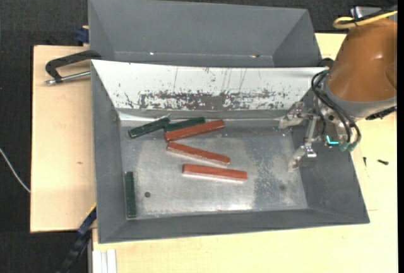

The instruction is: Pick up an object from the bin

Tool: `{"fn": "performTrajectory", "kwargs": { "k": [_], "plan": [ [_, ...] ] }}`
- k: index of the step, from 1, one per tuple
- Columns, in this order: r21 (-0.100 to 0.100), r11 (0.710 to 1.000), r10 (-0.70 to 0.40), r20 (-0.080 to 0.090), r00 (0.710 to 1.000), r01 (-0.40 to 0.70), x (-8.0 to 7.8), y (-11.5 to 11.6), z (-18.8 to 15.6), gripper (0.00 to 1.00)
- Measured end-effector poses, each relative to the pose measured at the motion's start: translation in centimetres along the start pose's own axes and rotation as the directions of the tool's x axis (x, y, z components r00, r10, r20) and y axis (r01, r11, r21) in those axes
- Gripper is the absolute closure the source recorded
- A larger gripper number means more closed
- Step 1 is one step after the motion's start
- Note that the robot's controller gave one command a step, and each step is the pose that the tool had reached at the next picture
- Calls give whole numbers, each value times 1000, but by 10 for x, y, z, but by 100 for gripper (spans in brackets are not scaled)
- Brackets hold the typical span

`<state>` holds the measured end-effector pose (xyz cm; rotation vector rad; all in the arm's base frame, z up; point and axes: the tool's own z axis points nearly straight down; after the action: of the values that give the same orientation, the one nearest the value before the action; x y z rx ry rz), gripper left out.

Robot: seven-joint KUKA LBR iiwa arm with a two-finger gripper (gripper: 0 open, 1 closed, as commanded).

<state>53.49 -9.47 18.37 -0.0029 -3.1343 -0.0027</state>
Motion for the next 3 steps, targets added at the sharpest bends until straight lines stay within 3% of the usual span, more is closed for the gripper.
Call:
{"fn": "performTrajectory", "kwargs": {
  "k": [2, 3],
  "plan": [
    [5, 1000, -17, 14, 1000, 17, -12, 9, 2, 0],
    [1, 999, -50, 14, 999, 50, 5, 46, 68, 0]
  ]
}}
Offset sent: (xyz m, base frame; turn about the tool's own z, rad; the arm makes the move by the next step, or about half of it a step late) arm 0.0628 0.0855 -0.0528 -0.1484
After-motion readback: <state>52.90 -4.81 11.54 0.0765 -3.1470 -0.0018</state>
